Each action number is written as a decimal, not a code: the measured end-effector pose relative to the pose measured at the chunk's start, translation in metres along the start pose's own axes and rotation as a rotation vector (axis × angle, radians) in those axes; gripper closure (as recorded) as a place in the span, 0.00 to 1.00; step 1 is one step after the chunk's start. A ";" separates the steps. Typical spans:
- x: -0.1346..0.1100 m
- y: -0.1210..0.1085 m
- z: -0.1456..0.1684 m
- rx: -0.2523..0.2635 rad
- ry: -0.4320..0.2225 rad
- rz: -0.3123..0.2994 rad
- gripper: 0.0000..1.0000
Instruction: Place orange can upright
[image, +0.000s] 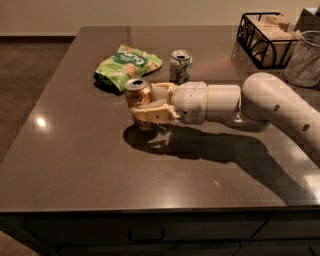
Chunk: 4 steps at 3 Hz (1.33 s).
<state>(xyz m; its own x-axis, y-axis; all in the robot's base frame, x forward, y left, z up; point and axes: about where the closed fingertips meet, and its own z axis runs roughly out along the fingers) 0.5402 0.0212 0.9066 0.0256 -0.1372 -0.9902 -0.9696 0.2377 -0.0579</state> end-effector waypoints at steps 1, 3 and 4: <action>0.003 -0.002 -0.002 -0.001 -0.025 -0.002 0.59; 0.008 -0.006 -0.007 0.021 -0.044 -0.002 0.13; 0.012 -0.006 -0.009 0.026 -0.046 -0.014 0.00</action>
Offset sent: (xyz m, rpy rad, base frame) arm 0.0065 -0.0167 -0.0084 0.0580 -0.0205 -0.0342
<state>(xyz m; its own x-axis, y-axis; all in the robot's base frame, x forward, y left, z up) 0.5443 0.0094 0.8966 0.0509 -0.0963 -0.9940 -0.9626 0.2606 -0.0745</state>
